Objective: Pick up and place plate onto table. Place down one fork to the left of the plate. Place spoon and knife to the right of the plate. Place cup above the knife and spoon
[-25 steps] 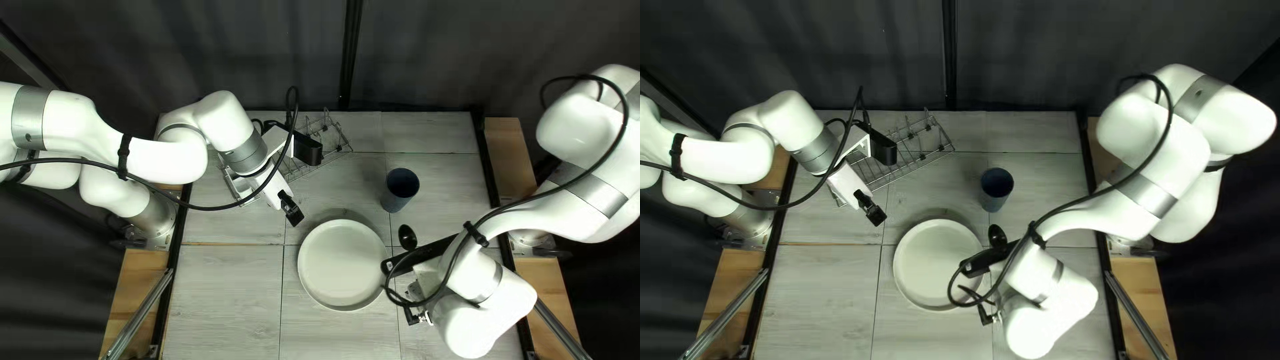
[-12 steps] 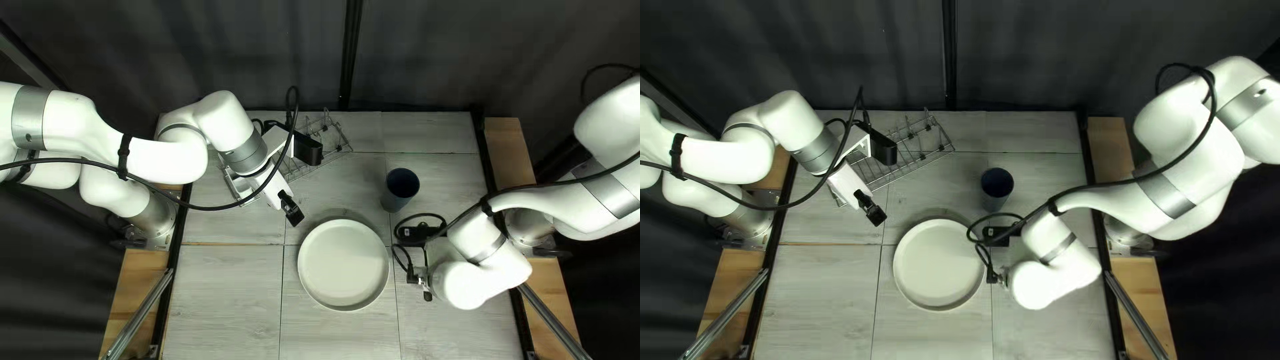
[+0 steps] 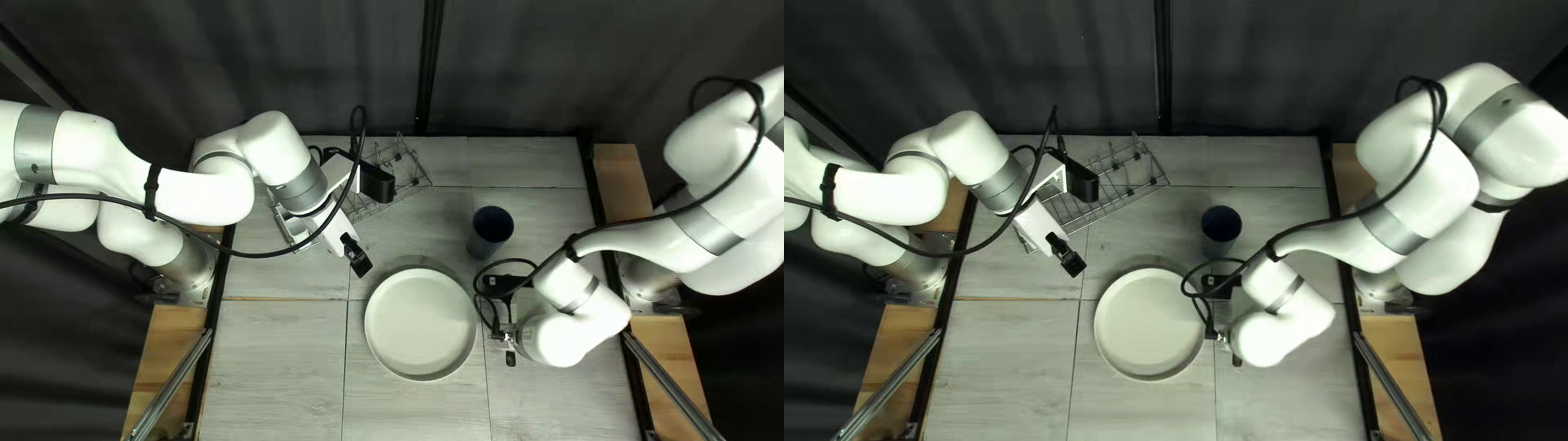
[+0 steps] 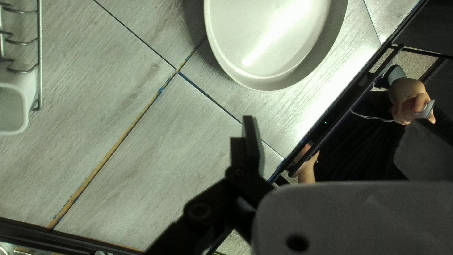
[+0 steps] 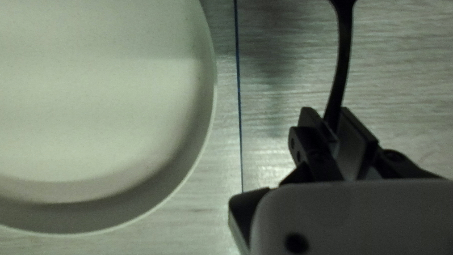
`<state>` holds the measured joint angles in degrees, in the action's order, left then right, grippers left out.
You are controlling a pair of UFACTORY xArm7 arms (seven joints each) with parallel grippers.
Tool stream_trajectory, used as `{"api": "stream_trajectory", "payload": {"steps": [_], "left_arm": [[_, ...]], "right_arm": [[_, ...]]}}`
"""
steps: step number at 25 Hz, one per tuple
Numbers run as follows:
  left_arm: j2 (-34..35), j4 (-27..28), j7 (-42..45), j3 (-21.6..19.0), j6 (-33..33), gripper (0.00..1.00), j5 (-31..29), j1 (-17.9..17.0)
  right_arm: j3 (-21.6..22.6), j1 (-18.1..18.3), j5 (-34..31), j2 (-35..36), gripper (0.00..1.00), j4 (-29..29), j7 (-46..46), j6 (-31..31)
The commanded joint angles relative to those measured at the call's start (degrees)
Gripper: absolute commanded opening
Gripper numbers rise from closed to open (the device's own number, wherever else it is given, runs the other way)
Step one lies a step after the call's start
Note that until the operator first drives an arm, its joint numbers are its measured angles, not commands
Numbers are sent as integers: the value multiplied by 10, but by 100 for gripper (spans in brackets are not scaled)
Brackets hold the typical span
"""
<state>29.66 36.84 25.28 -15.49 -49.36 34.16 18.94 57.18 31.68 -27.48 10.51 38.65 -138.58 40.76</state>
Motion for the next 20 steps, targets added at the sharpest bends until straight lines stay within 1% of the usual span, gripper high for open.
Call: {"api": "stream_trajectory", "payload": {"steps": [1, 8, 9, 11, 13, 14, 15, 16, 17, 20], "left_arm": [[0, 0, 0, 0, 0, 100, 0, 0], [0, 0, 0, 0, 0, 100, 0, 0], [0, 0, 0, 0, 0, 100, 0, 0], [0, 0, 0, 0, 0, 100, 0, 0], [0, 0, 0, 0, 0, 100, 0, 0], [0, 0, 0, 0, 0, 100, 0, 0], [0, 0, 0, 0, 0, 100, 0, 0], [0, 0, 0, 0, 0, 100, 0, 0], [0, 0, 0, 0, 0, 100, 0, 0], [0, 0, 0, 0, 0, 100, 0, 0]], "right_arm": [[-14, -2, -20, 17, 0, -4, -6, -16], [-22, -5, -32, 29, 0, -1, -9, -23], [-24, -6, -35, 31, 2, -1, -10, -25], [-26, -7, -38, 34, 8, 1, -11, -25], [-28, -7, -40, 37, 11, 3, -10, -25], [-28, -6, -40, 36, 19, 3, -9, -26], [-27, -6, -40, 35, 62, 3, -9, -26], [-22, -2, -32, 29, 94, 2, -3, -24], [-16, 2, -23, 22, 100, 1, 4, -23], [10, 16, 29, -20, 100, -2, 43, -4]]}}
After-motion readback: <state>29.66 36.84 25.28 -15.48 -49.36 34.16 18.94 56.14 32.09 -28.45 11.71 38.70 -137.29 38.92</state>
